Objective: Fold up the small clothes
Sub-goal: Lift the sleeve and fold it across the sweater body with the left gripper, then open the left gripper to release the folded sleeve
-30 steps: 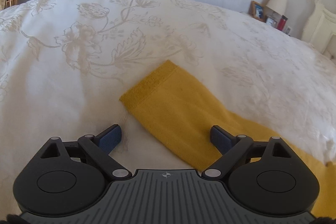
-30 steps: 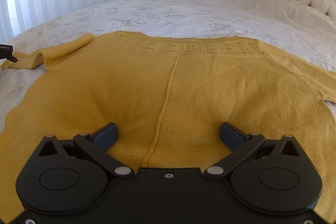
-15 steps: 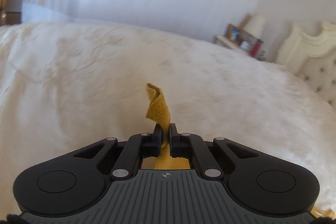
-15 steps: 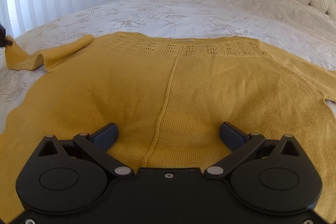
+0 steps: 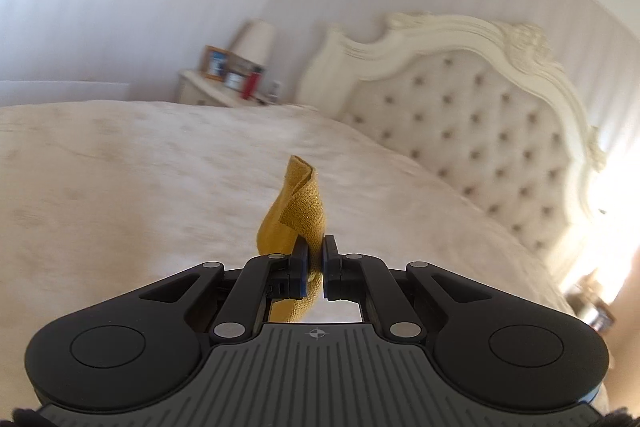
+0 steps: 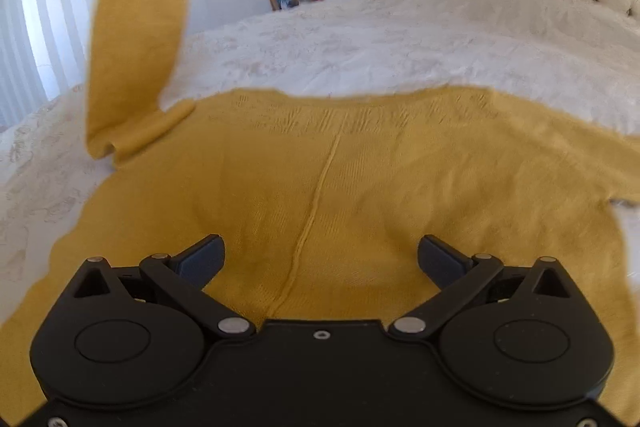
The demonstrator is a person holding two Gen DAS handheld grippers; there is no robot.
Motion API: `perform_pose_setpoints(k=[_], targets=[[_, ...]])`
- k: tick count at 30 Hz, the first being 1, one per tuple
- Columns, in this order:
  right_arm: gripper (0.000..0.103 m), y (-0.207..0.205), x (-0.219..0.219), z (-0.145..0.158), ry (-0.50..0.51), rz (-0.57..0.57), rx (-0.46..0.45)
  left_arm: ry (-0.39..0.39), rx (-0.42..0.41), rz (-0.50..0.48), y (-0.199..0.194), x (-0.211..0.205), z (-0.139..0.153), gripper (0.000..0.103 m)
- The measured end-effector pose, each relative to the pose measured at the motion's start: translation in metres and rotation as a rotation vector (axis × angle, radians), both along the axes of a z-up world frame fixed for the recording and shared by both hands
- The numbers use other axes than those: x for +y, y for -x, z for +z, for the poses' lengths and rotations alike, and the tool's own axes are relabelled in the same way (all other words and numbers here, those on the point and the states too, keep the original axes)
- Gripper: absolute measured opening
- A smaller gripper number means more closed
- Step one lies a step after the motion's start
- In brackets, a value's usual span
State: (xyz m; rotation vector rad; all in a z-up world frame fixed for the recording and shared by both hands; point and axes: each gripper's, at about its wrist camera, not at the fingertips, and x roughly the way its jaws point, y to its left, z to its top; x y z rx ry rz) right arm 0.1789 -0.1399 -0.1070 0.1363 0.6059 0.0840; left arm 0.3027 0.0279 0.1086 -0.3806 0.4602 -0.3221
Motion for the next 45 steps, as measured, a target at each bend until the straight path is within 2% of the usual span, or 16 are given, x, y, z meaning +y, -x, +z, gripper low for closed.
perform_pose_setpoints(k=[3, 6, 8, 9, 10, 14, 18, 22, 25, 29, 32, 34, 37, 40, 42, 45], targets=[[0.102, 0.016, -0.016, 0.017, -0.017, -0.006, -0.019, 0.005, 0.007, -0.065, -0.004, -0.05, -0.009, 0.006], [0.102, 0.031, -0.032, 0.023, -0.008, -0.024, -0.011, 0.003, 0.038, -0.106, -0.009, -0.097, -0.031, 0.007], [0.102, 0.038, -0.042, 0.021, -0.004, -0.04, 0.012, -0.018, 0.068, -0.162, -0.009, -0.126, -0.048, 0.017], [0.102, 0.039, -0.047, 0.02, -0.007, -0.05, 0.025, -0.03, 0.085, -0.197, -0.008, -0.137, -0.056, 0.035], [0.102, 0.041, -0.051, 0.018, -0.013, -0.062, 0.038, -0.044, 0.1, -0.228, -0.007, -0.145, -0.066, 0.045], [0.102, 0.046, -0.064, 0.012, -0.055, -0.094, 0.07, -0.136, 0.109, -0.281, 0.005, -0.161, -0.088, 0.045], [0.102, 0.046, -0.073, 0.013, -0.09, -0.1, 0.082, -0.201, 0.073, -0.284, 0.025, -0.138, -0.102, 0.048], [0.102, 0.042, -0.082, 0.017, -0.121, -0.12, 0.082, -0.283, 0.083, -0.21, 0.031, -0.087, -0.124, 0.049], [0.102, 0.037, -0.09, 0.022, -0.141, -0.141, 0.073, -0.317, 0.152, -0.109, 0.02, -0.041, -0.146, 0.049], [0.102, 0.023, -0.097, 0.03, -0.148, -0.168, 0.063, -0.302, 0.283, 0.042, 0.005, 0.024, -0.178, 0.049], [0.102, 0.008, -0.097, 0.034, -0.122, -0.17, 0.064, -0.286, 0.34, 0.113, 0.001, 0.062, -0.196, 0.048], [0.102, -0.003, -0.093, 0.036, -0.088, -0.161, 0.07, -0.296, 0.315, 0.105, 0.002, 0.074, -0.201, 0.049], [0.101, -0.022, -0.089, 0.036, -0.053, -0.155, 0.08, -0.356, 0.276, 0.081, 0.006, 0.071, -0.202, 0.05], [0.09, -0.044, -0.089, 0.033, -0.046, -0.162, 0.087, -0.411, 0.258, 0.067, 0.007, 0.063, -0.204, 0.05], [0.079, -0.057, -0.09, 0.029, -0.041, -0.176, 0.093, -0.431, 0.246, 0.037, 0.005, 0.063, -0.206, 0.05], [0.073, -0.081, -0.095, 0.021, -0.047, -0.22, 0.104, -0.374, 0.246, 0.022, 0.005, 0.076, -0.21, 0.052]])
